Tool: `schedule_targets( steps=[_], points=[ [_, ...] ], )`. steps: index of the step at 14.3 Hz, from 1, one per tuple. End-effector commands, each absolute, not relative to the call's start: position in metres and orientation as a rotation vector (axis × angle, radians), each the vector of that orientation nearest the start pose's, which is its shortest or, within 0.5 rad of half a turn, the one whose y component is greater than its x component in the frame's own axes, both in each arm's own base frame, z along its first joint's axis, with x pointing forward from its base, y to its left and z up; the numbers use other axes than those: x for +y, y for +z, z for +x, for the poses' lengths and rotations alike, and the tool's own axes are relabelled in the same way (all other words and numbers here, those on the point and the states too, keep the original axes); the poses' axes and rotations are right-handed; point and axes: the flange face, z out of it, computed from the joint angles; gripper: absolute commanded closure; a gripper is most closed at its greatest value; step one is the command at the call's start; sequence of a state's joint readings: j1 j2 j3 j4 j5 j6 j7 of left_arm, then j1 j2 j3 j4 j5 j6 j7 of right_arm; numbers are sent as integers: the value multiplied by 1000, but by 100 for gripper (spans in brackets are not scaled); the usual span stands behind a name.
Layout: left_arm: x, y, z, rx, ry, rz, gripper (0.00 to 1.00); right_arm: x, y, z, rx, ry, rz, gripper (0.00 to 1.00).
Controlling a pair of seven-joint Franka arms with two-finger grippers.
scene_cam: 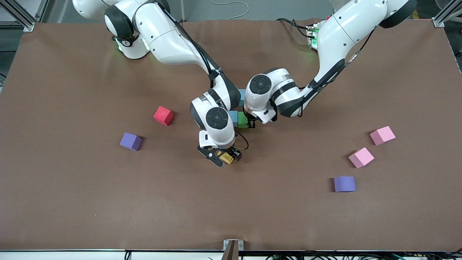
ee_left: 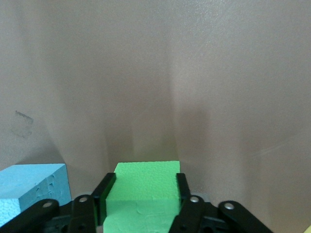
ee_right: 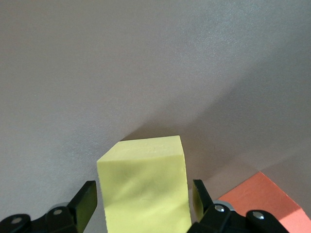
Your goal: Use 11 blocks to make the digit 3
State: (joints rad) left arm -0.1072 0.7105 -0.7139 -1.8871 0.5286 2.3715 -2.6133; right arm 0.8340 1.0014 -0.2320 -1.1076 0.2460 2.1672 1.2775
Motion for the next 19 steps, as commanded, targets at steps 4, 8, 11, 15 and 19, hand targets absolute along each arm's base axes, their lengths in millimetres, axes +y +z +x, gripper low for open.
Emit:
schedule_targets(
  steps=[4, 8, 11, 15, 19],
  points=[
    [-444, 211, 441, -2165, 87, -2289, 0, 496, 221, 604, 646, -110, -3026, 100],
    [-442, 222, 446, -2181, 65, -2293, 0, 493, 231, 609, 249, -128, -3082, 100],
    [-444, 232, 447, -2181, 45, -2302, 0, 488, 239, 613, 96, -106, -3065, 100],
    [-440, 247, 454, -2198, 10, -2306, 0, 461, 240, 604, 129, 4, -3045, 100],
    [-438, 264, 470, -2185, -32, -2304, 0, 450, 237, 594, 143, 68, -3038, 100]
  ],
)
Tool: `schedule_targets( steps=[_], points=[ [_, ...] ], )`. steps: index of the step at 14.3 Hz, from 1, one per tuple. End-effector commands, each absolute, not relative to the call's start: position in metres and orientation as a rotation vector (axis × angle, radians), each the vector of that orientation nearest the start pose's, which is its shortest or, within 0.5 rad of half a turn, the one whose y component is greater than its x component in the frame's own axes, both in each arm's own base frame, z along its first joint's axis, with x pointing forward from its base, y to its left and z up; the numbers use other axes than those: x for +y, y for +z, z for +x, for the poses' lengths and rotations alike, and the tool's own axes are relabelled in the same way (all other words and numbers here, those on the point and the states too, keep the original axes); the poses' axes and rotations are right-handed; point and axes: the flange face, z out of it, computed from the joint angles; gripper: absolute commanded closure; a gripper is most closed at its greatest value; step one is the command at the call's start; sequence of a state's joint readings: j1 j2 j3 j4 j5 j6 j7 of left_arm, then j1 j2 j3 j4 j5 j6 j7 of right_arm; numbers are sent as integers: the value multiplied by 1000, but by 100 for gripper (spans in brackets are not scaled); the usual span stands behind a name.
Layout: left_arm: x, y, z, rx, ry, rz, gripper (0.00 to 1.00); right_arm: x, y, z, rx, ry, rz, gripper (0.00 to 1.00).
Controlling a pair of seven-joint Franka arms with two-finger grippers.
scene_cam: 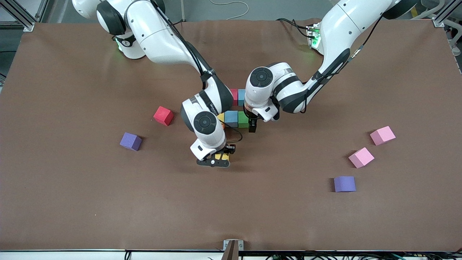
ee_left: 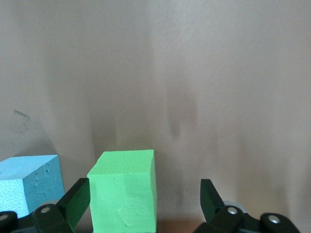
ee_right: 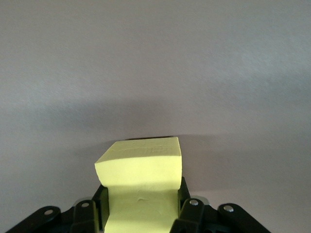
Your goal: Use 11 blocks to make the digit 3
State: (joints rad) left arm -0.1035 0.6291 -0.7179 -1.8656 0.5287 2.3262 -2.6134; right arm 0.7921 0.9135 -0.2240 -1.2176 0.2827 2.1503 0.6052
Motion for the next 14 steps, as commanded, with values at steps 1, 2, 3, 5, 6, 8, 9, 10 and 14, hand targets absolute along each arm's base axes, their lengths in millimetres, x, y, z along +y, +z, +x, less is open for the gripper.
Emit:
schedule_targets(
  steps=[1, 2, 3, 5, 6, 8, 9, 10, 14],
  points=[
    [-438, 267, 474, -2170, -37, -2324, 0, 448, 238, 592, 146, 67, -3037, 100],
    [-437, 271, 479, -2146, -41, -2357, 0, 447, 239, 589, 148, 47, -3029, 100],
    [-435, 274, 484, -2121, -47, -2379, 0, 441, 240, 587, 159, 16, -3019, 100],
    [-417, 283, 513, -2130, -35, -2396, 0, 435, 239, 583, 158, -6, -3013, 100],
    [-413, 288, 521, -2110, -36, -2427, 0, 435, 239, 582, 157, -4, -3014, 100],
    [-396, 295, 541, -2056, -54, -2483, 0, 435, 237, 582, 153, -3, -3018, 100],
    [-386, 299, 550, -2015, -64, -2515, 0, 436, 238, 581, 151, -5, -3017, 100],
    [-379, 303, 558, -1943, -84, -2563, 0, 435, 237, 581, 150, -4, -3019, 100],
    [-345, 313, 592, -1657, -159, -2730, 0, 436, 229, 575, 142, 3, -3029, 99]
  ],
)
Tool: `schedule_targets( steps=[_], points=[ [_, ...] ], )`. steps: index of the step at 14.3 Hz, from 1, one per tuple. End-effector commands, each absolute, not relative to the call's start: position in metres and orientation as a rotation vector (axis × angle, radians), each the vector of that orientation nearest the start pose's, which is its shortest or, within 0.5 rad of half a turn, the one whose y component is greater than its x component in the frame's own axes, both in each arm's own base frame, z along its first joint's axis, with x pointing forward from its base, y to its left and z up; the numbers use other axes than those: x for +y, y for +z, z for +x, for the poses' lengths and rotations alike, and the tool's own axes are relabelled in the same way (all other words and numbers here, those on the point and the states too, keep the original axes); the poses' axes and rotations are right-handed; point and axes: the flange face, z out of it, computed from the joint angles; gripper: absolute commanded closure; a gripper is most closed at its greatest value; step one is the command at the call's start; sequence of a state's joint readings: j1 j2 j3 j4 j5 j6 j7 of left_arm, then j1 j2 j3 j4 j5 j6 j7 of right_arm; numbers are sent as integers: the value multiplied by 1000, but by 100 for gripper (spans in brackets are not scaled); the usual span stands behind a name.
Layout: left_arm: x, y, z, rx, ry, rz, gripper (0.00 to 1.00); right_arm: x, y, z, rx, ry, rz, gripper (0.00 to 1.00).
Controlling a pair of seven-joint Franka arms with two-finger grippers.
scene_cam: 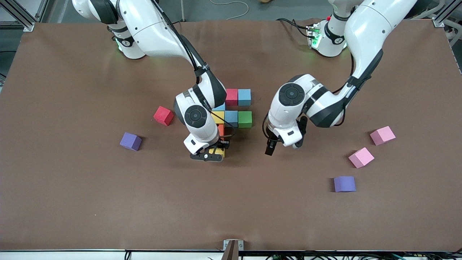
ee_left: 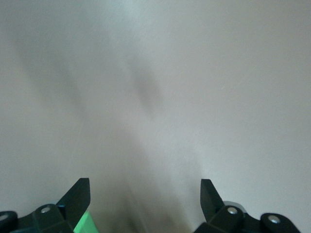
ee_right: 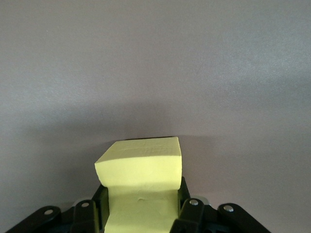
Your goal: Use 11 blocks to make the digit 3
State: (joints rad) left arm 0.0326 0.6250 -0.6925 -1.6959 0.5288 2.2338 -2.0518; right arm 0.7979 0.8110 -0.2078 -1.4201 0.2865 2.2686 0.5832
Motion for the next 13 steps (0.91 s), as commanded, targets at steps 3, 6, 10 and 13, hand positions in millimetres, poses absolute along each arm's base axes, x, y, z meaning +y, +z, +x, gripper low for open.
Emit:
schedule_targets(
  steps=[3, 6, 10, 13],
  points=[
    [-325, 315, 608, -1426, -183, -2800, 0, 434, 228, 574, 145, 9, -3031, 99],
    [-303, 320, 614, -1216, -169, -2818, 0, 431, 227, 572, 151, 1, -3030, 99],
    [-280, 362, 628, -996, -140, -2797, 0, 427, 229, 569, 155, 11, -3031, 99],
    [-253, 388, 644, -802, -113, -2832, 0, 427, 229, 568, 157, 9, -3031, 99]
  ],
)
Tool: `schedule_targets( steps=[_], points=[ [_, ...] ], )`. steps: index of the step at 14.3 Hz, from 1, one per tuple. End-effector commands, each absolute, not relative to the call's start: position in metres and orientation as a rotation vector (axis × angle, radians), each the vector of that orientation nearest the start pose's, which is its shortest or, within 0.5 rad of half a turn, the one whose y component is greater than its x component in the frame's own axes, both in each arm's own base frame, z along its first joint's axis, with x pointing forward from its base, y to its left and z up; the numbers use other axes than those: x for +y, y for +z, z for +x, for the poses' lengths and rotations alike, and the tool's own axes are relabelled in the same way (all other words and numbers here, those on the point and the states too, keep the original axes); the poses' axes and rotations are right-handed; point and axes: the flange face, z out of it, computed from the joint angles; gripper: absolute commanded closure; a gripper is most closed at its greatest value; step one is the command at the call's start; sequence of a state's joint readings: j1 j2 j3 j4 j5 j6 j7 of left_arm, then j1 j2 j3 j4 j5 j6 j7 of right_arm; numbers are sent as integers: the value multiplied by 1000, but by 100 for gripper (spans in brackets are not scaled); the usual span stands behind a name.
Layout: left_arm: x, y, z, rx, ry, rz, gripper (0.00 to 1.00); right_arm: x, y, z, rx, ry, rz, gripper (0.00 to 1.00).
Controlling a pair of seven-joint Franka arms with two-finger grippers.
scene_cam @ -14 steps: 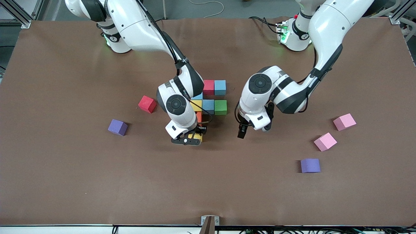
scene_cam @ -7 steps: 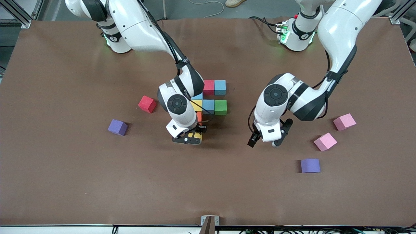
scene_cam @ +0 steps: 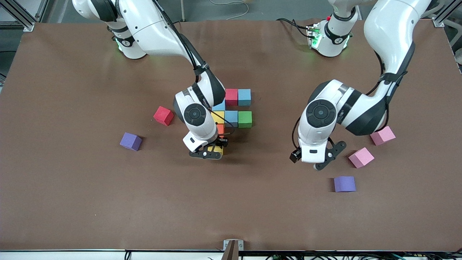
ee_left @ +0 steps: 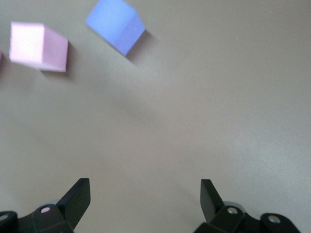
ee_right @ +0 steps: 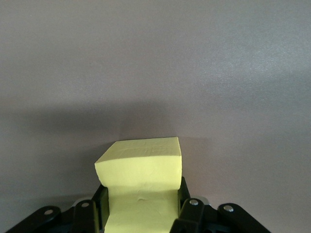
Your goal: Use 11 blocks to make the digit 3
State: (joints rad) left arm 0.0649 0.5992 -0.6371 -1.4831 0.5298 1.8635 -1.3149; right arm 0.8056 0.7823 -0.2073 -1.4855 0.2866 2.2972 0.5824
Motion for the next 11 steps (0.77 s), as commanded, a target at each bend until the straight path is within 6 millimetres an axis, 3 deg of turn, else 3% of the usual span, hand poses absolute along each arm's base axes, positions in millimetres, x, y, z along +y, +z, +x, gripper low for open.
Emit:
schedule_targets(
  steps=[1, 3, 5, 8, 11],
  points=[
    [-240, 393, 647, -752, -92, -2837, 0, 428, 230, 568, 155, 3, -3028, 99],
    [-221, 421, 648, -660, -103, -2847, 0, 430, 230, 567, 156, -8, -3024, 99],
    [-216, 455, 641, -622, -124, -2873, 0, 433, 230, 564, 151, -4, -3026, 99],
    [-200, 482, 635, -489, -65, -2942, 0, 431, 225, 563, 157, 4, -3031, 99],
    [-180, 528, 625, -172, -127, -2957, 0, 431, 224, 562, 155, 10, -3034, 98]
  ],
)
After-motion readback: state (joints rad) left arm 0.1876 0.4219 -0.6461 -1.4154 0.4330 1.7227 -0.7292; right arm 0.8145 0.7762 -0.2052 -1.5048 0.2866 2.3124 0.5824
